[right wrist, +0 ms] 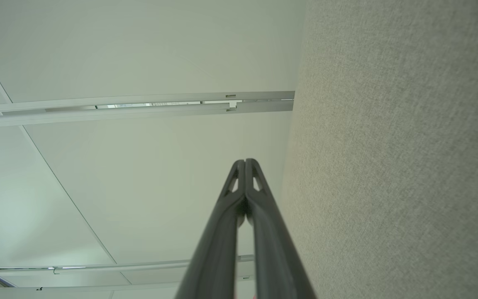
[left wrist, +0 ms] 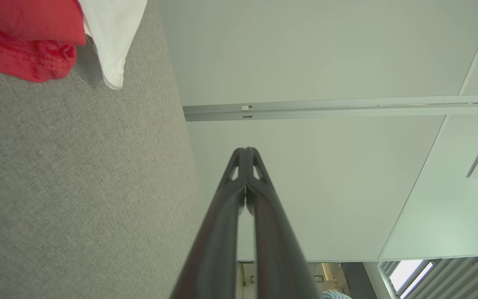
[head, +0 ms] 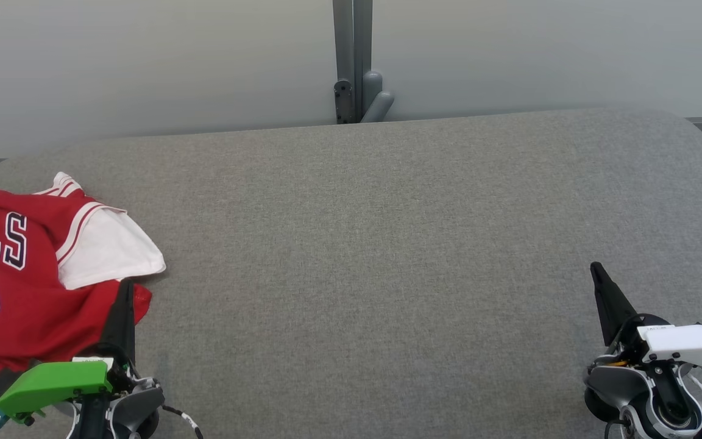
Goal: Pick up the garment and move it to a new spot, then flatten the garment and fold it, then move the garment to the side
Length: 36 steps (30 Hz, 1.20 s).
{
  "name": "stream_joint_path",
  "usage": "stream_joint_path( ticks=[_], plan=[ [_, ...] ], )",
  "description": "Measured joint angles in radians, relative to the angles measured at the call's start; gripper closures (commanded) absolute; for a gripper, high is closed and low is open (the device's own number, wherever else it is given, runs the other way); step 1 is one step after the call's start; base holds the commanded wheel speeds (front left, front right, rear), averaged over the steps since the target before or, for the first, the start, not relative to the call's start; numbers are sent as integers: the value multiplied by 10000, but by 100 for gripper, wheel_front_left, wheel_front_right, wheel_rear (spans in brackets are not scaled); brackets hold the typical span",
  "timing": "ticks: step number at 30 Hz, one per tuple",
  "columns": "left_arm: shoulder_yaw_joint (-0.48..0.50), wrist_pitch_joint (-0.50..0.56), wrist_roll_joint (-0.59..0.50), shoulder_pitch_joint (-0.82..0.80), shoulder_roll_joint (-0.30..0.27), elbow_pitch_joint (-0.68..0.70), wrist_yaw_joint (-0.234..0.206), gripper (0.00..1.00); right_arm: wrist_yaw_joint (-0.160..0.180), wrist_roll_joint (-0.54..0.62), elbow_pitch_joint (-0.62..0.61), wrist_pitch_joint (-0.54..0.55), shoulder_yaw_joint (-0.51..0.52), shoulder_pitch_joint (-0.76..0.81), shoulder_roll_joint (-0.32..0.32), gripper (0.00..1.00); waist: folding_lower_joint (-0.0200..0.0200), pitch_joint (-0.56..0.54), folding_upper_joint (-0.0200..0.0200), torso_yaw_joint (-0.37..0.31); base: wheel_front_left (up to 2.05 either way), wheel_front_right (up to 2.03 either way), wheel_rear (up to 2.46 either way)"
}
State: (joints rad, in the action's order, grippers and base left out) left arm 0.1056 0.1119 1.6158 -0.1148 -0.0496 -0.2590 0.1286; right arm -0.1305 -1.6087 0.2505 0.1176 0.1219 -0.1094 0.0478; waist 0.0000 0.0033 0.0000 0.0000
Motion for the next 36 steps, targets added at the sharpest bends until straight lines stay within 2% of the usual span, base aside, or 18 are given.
stream_joint_path(
  ticks=[36],
  plan=[
    [-2,0,0,0,0,0,0,100,0,0,0,0,0,-1,0,100,0,0,0,0,0,0,0]
  ],
)
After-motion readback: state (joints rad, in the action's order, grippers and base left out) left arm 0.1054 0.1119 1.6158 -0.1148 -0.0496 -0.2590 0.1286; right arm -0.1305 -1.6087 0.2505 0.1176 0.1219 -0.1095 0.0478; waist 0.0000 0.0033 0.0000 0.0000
